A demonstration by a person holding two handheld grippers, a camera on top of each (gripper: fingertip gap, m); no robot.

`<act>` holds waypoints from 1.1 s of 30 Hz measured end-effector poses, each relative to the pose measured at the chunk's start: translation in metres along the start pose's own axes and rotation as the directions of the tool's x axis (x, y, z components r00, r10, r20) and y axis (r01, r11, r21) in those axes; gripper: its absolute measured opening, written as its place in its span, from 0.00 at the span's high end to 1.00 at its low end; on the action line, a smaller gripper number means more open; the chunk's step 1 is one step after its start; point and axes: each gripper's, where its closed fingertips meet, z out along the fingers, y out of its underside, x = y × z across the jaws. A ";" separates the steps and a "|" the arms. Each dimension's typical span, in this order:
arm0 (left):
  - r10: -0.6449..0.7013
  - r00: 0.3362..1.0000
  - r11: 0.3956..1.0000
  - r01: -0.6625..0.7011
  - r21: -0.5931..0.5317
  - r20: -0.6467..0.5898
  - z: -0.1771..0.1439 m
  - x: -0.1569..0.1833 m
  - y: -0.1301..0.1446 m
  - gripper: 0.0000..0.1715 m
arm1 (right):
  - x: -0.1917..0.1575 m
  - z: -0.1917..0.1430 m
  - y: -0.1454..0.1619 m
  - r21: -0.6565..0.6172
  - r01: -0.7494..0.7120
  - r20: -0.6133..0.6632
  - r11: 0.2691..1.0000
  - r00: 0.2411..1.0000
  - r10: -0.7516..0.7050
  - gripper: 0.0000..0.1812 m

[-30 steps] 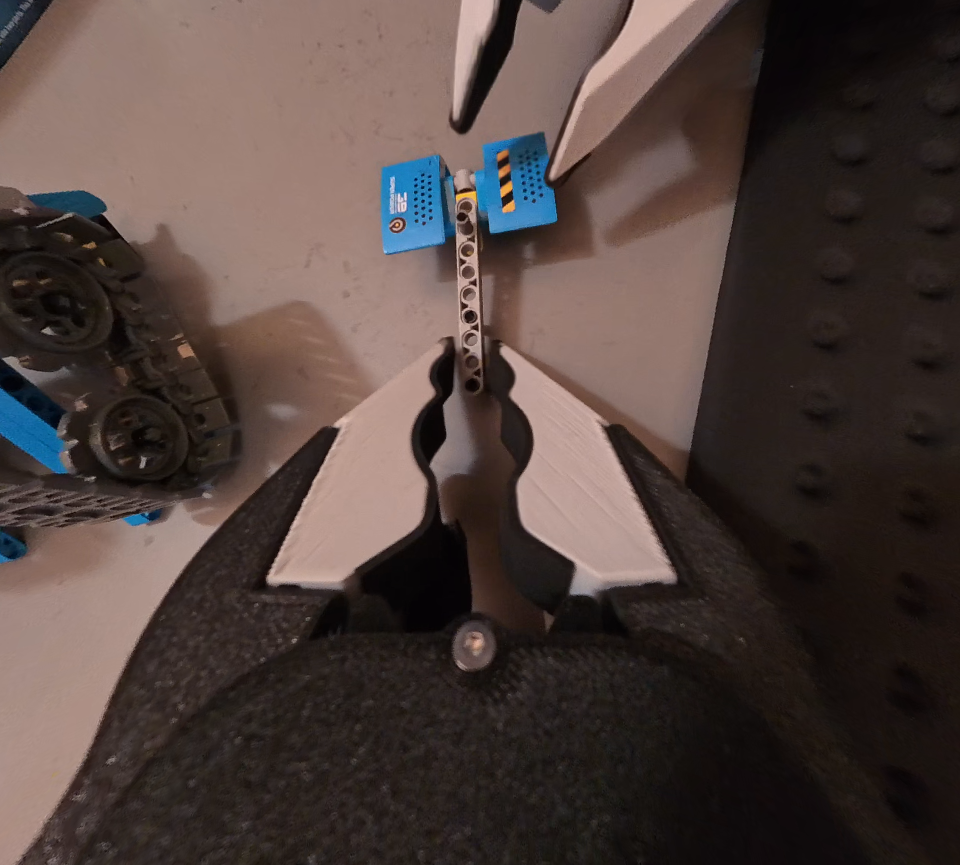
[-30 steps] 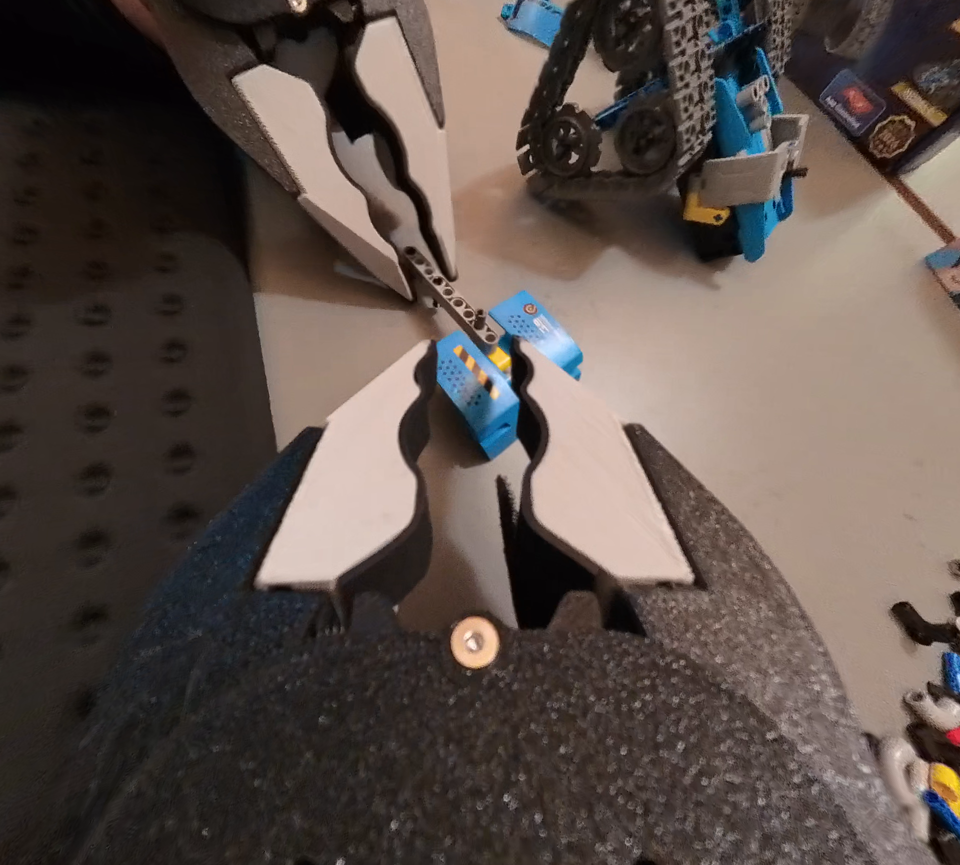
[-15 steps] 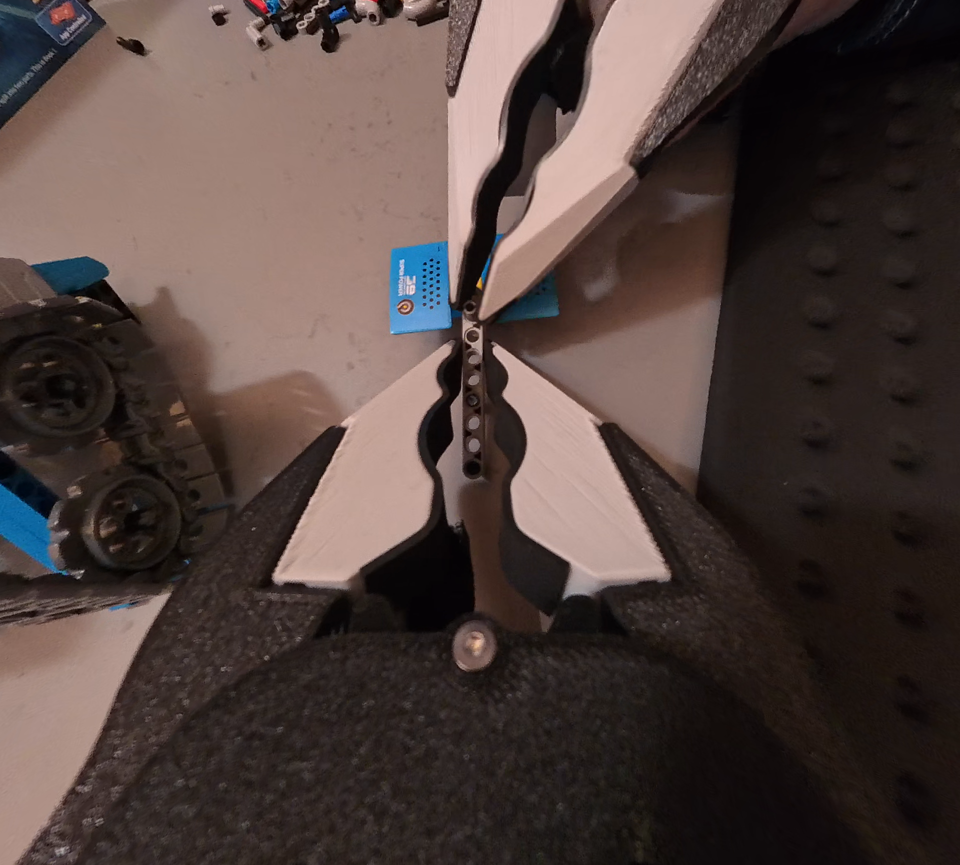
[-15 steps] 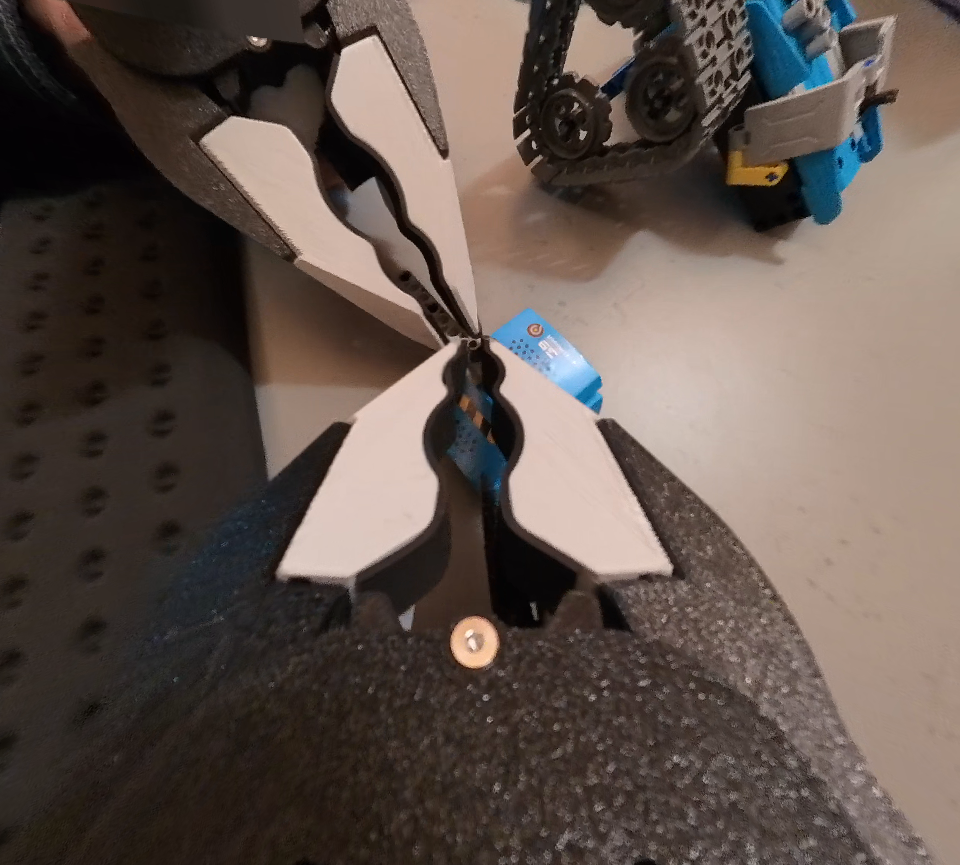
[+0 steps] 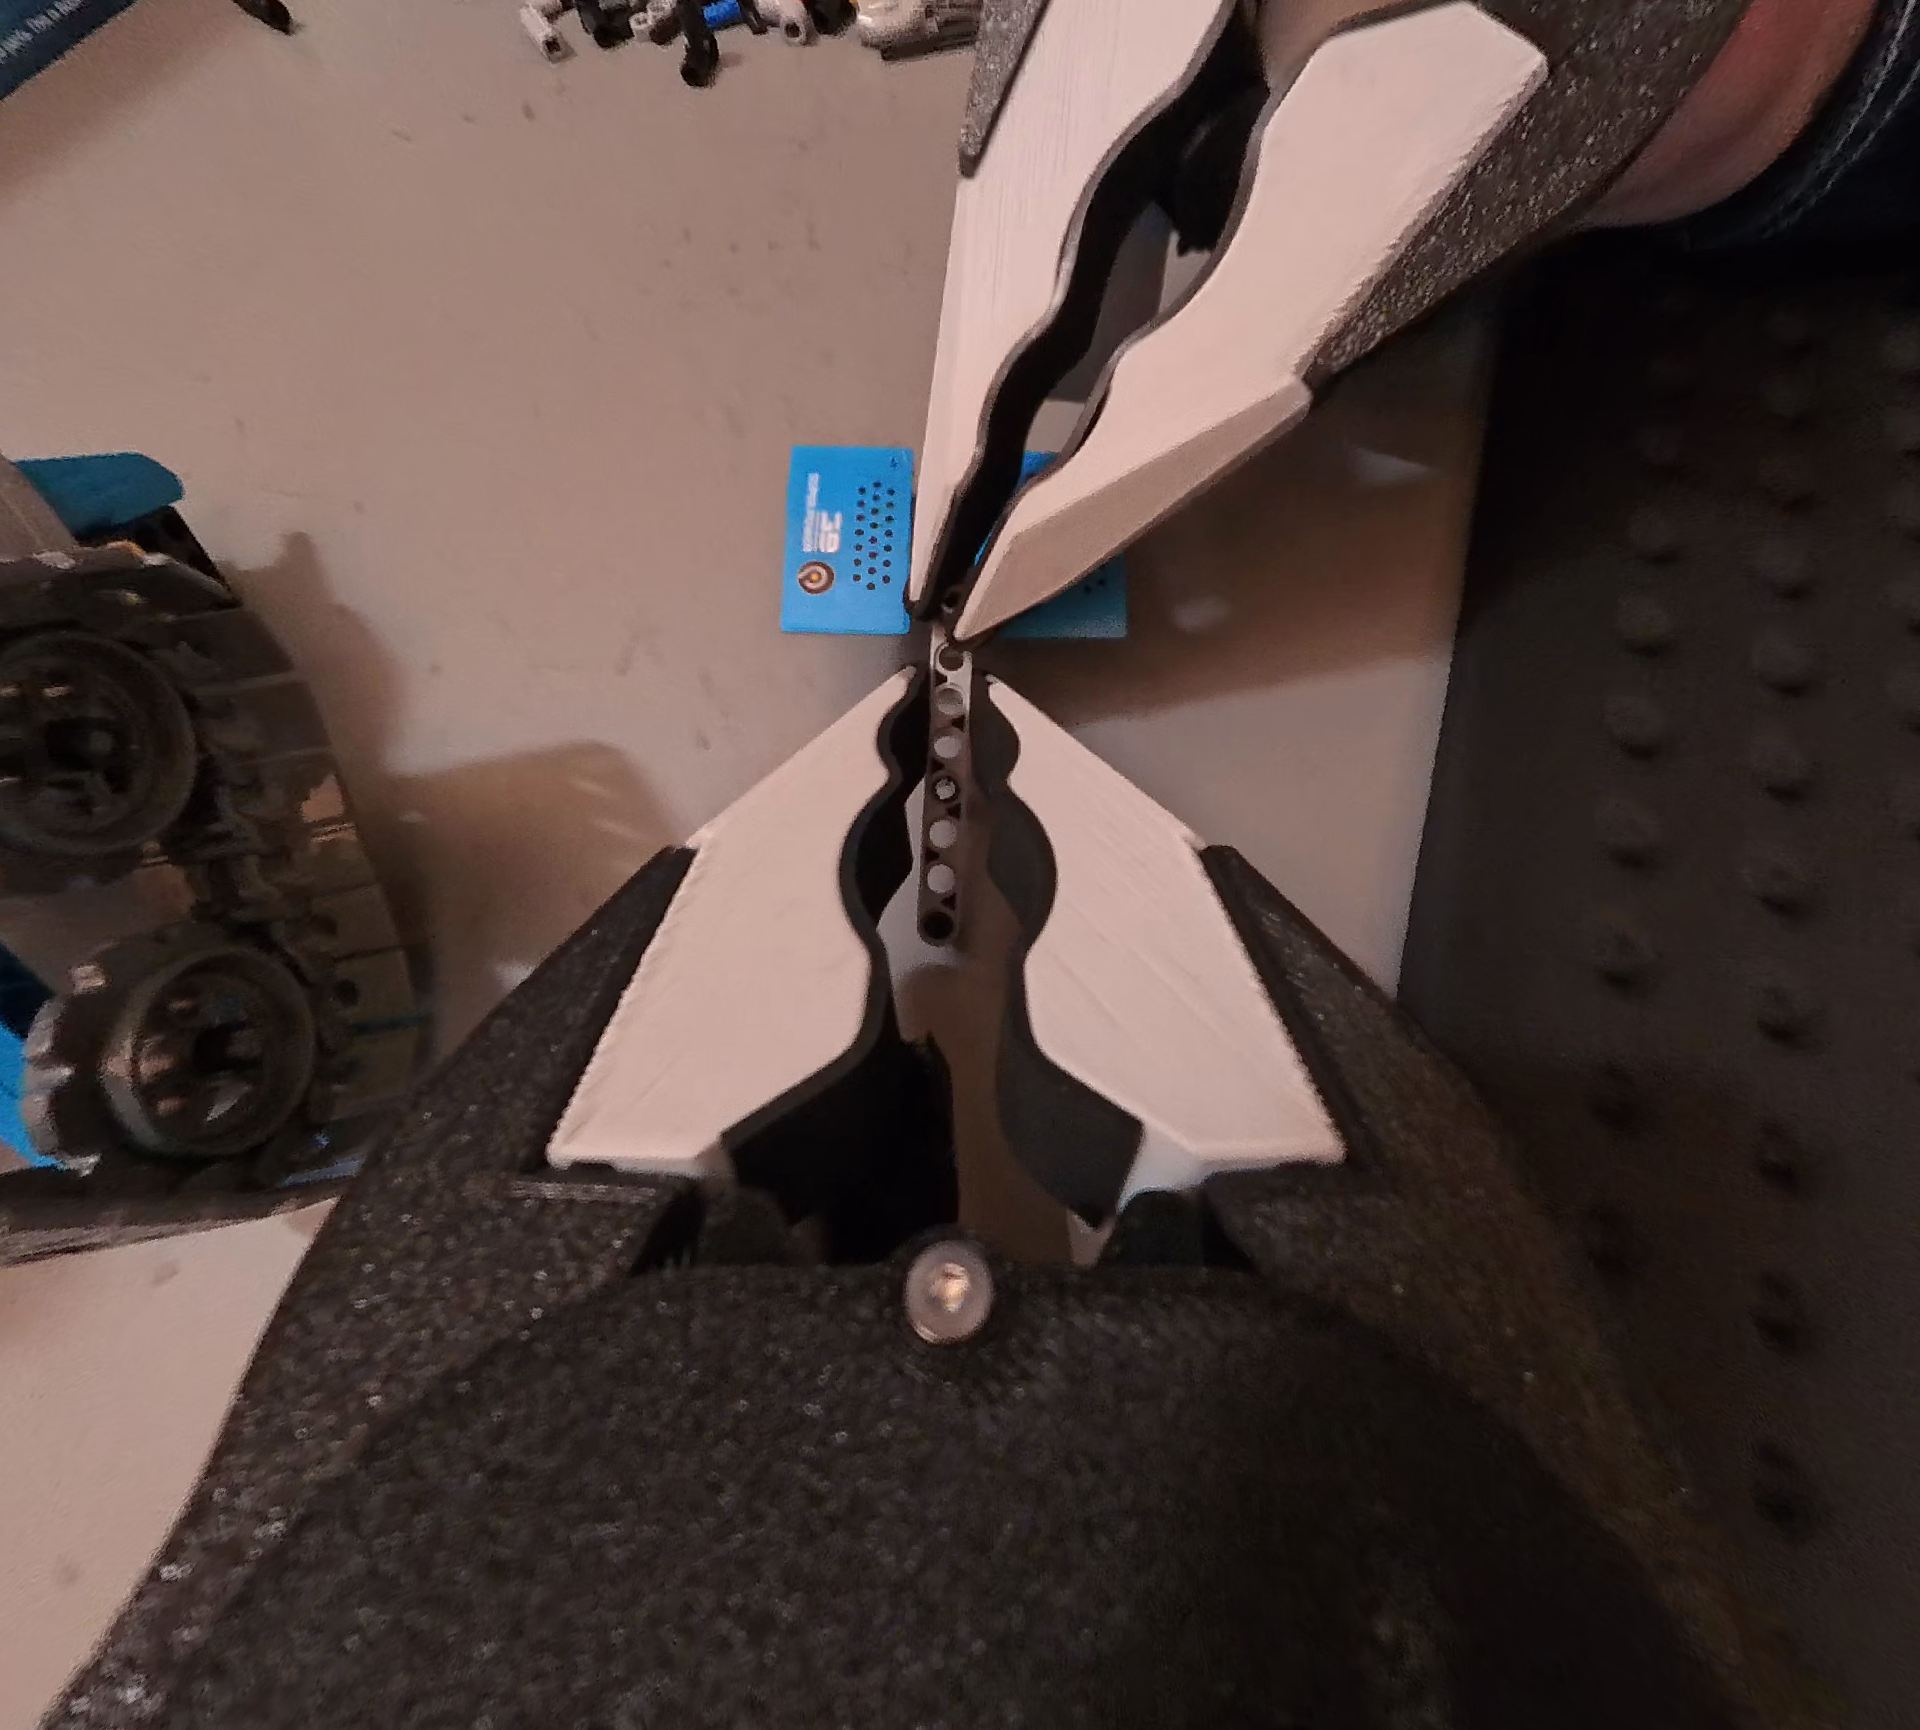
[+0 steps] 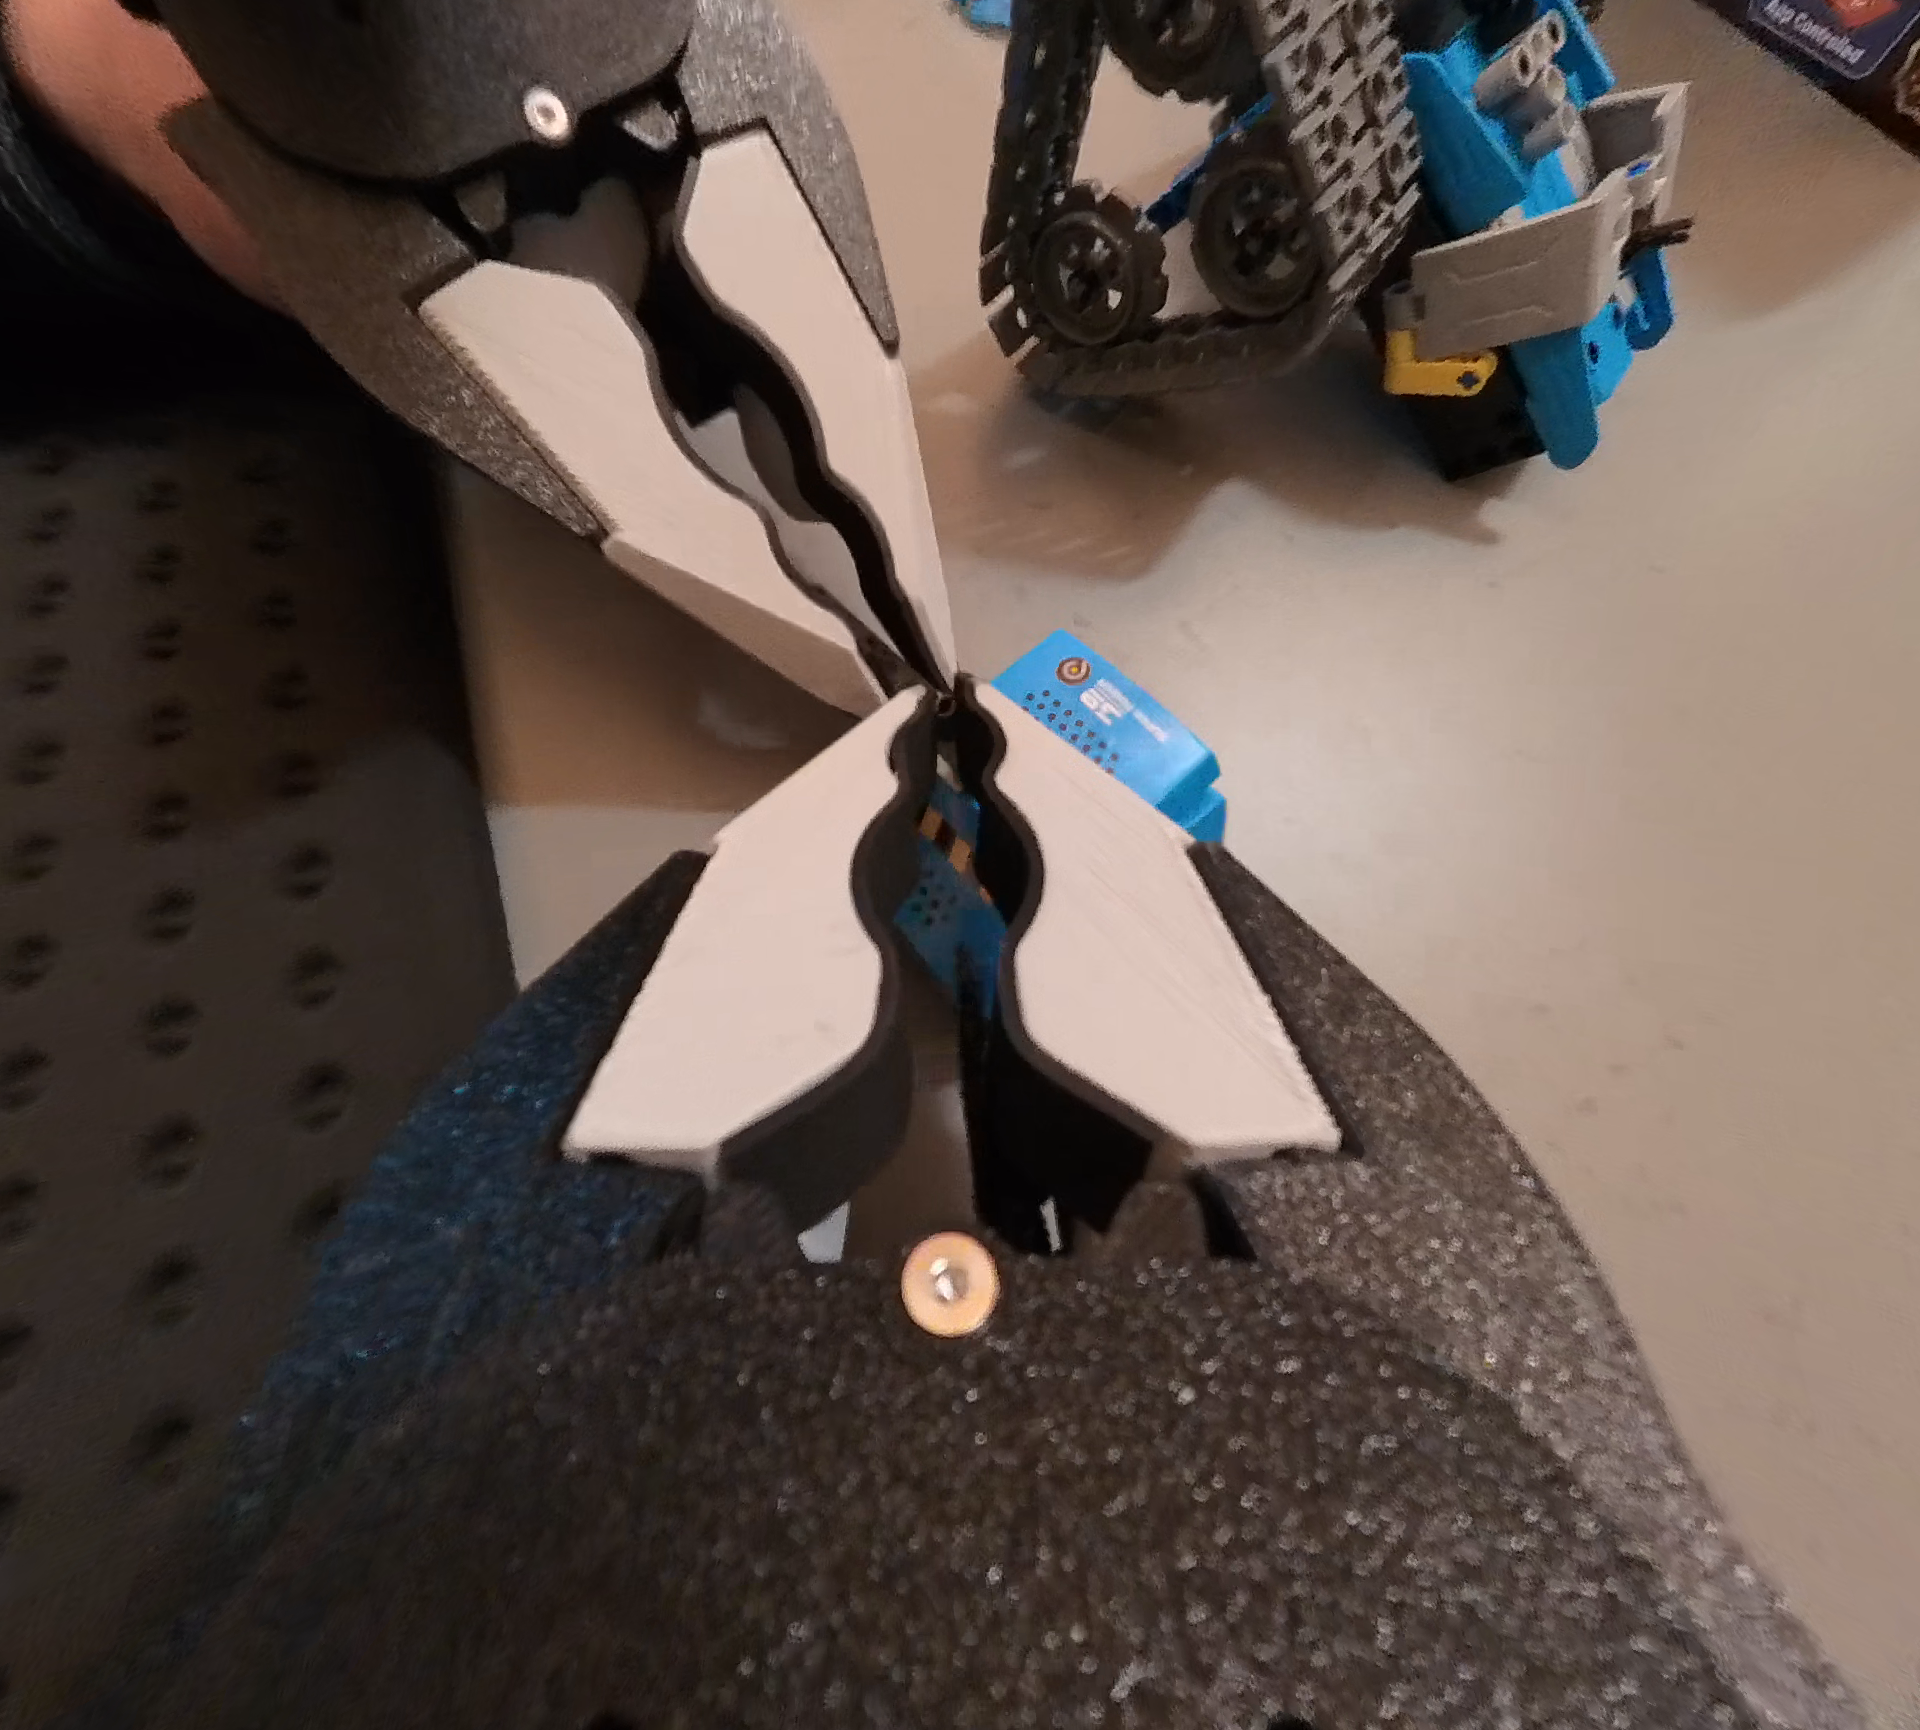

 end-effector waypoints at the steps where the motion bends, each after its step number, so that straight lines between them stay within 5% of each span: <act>1: -0.013 1.000 1.000 0.013 0.010 -0.003 0.000 0.000 -0.002 0.96 | 0.000 -0.001 -0.002 0.015 -0.021 0.016 1.000 1.000 0.021 1.00; 10: -0.033 0.999 0.999 0.033 -0.015 -0.006 0.000 0.001 0.002 0.96 | -0.002 0.003 0.004 -0.001 -0.115 0.100 0.993 0.988 0.114 1.00; 18: -0.084 0.995 0.996 0.083 -0.025 -0.056 -0.004 0.002 0.006 0.97 | 0.005 -0.012 -0.012 0.099 -0.023 -0.005 0.995 1.000 0.023 0.97; 27: -0.042 0.999 0.999 0.041 -0.028 -0.031 -0.003 0.001 0.007 0.97 | -0.004 0.004 0.000 -0.013 0.103 -0.052 0.995 0.993 -0.103 1.00; 33: 0.015 1.000 0.999 -0.015 -0.034 0.008 -0.003 0.001 0.007 0.97 | -0.004 0.006 0.004 -0.035 -0.022 0.013 0.999 1.000 0.022 1.00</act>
